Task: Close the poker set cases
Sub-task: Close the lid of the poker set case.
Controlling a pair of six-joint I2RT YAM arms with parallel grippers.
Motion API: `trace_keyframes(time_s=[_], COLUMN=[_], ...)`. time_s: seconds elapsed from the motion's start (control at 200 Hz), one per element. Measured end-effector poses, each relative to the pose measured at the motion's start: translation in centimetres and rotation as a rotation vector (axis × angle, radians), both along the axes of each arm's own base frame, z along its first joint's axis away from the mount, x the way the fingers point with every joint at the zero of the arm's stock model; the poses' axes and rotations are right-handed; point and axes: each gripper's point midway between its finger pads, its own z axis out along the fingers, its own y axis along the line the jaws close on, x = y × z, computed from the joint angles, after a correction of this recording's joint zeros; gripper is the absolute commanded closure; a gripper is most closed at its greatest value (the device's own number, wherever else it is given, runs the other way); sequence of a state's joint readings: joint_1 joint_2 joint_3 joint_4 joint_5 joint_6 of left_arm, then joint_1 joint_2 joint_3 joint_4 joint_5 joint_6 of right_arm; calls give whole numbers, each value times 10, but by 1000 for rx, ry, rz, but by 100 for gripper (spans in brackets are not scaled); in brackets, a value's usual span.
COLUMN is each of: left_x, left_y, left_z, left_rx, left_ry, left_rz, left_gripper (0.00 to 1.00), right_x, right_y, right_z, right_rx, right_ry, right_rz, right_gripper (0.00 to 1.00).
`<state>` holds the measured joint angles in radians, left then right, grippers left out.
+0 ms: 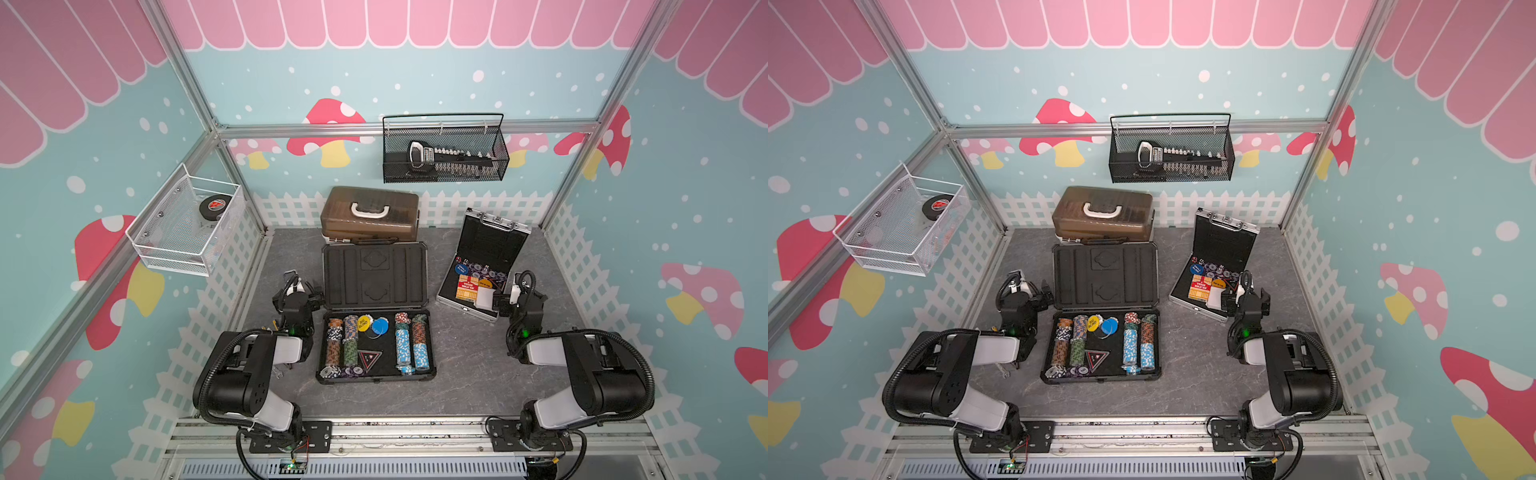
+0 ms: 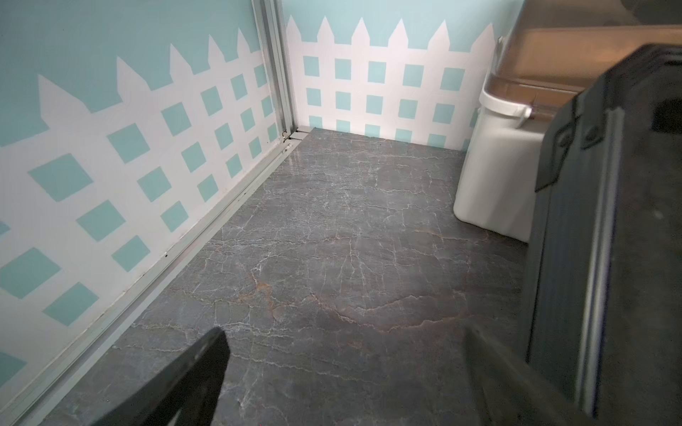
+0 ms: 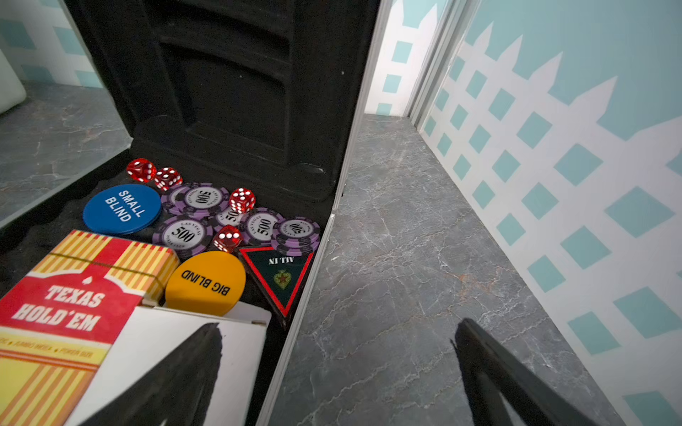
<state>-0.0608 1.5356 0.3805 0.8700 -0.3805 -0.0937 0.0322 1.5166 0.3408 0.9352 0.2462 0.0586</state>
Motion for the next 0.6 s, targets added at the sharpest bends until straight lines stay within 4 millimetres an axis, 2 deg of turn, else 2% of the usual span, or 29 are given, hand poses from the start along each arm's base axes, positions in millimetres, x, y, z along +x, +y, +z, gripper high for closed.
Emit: trace_keyframes(time_s=[0.6], left_x=[0], left_y=[0], left_z=[0], left_rx=[0], left_ry=[0], left_rz=[0], left_gripper=[1], right_x=[0], right_y=[4], right_z=[-4], right_rx=[1], right_ry=[17], right_rz=[24], right_gripper=[1])
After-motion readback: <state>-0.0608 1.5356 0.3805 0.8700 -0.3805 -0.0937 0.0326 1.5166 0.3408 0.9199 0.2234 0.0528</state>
